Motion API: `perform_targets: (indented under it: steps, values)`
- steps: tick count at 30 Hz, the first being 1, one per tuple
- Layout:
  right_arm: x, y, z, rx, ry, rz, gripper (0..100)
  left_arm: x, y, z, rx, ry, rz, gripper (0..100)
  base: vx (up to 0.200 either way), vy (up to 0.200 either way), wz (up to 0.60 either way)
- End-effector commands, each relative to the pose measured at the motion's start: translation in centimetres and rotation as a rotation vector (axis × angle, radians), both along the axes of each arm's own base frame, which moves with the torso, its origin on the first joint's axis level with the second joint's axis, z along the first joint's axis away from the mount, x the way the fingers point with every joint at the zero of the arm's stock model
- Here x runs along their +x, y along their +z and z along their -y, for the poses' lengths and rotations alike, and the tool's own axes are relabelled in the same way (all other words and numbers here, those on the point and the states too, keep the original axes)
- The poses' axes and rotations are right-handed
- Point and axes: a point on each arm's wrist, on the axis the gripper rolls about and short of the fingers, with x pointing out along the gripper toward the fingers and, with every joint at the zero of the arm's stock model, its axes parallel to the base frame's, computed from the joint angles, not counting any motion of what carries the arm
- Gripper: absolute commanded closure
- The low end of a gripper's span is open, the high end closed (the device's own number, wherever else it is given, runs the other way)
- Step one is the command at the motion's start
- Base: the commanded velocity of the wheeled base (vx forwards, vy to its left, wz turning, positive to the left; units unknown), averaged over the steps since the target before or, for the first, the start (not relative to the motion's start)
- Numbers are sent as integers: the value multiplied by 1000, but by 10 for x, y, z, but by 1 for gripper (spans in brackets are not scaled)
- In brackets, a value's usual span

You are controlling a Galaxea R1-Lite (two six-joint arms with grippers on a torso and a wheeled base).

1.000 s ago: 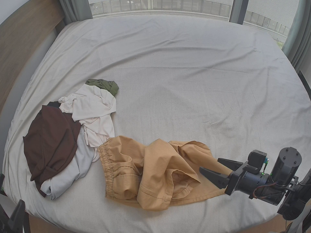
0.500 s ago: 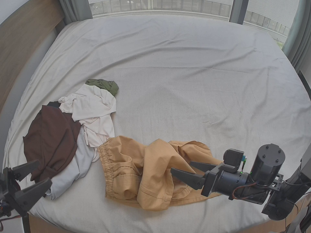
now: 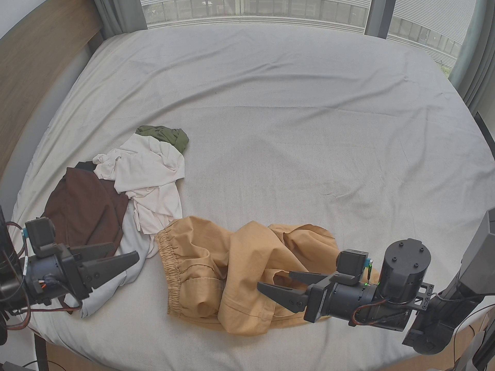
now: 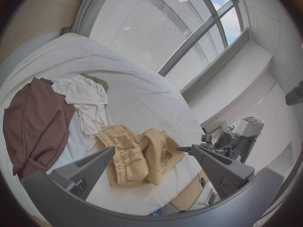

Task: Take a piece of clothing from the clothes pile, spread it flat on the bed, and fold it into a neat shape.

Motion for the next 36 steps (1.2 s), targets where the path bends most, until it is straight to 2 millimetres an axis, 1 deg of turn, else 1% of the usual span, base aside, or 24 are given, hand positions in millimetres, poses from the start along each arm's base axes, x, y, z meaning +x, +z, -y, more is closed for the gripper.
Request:
perform_targets:
  steps: [1, 2, 3, 5, 6, 10, 13, 16, 18, 19, 21, 28, 32, 36]
  values:
    - [0, -5, -1, -13, 1, -15, 0, 22, -29, -4, 16, 34, -134, 0, 0, 0, 0]
    - [0, -5, -1, -13, 1, -15, 0, 22, -29, -4, 16, 34, -134, 0, 0, 0, 0]
    - [2, -11, -3, -29, -3, -29, 0, 27, -39, -3, 15, 19, -162, 0, 0, 0, 0]
    - [2, -12, -3, -31, -3, -30, 0, 27, -39, -3, 15, 17, -161, 0, 0, 0, 0]
    - [3, -16, -4, -42, -5, -40, 0, 28, -44, -2, 8, 1, -179, 0, 0, 0, 0]
    - [4, -20, -5, -49, -5, -47, 0, 31, -54, -1, 10, -8, -221, 0, 0, 0, 0]
    - [6, -24, -6, -56, -6, -54, 0, 37, -61, 0, 12, -7, -259, 0, 0, 0, 0]
    - [6, -24, -6, -56, -6, -54, 0, 41, -66, 0, 12, -6, -278, 0, 0, 0, 0]
    - [6, -24, -5, -55, -9, -53, 0, 47, -75, 2, 6, -7, -310, 0, 0, 0, 0]
    - [6, -24, -5, -55, -9, -53, 0, 47, -76, 2, 6, -8, -312, 0, 0, 0, 0]
    - [7, -23, -5, -54, -13, -52, 0, 55, -83, 4, -11, -4, -325, 0, 0, 0, 0]
    - [7, -23, -4, -51, -13, -50, 0, 71, -98, 10, -69, 9, -337, 0, 0, 0, 0]
    - [7, -23, -4, -49, -13, -48, 0, 76, -104, 12, -87, 14, -338, 0, 0, 0, 0]
    - [7, -22, -5, -47, -11, -46, 0, 79, -109, 17, -122, 12, -360, 0, 0, 0, 0]
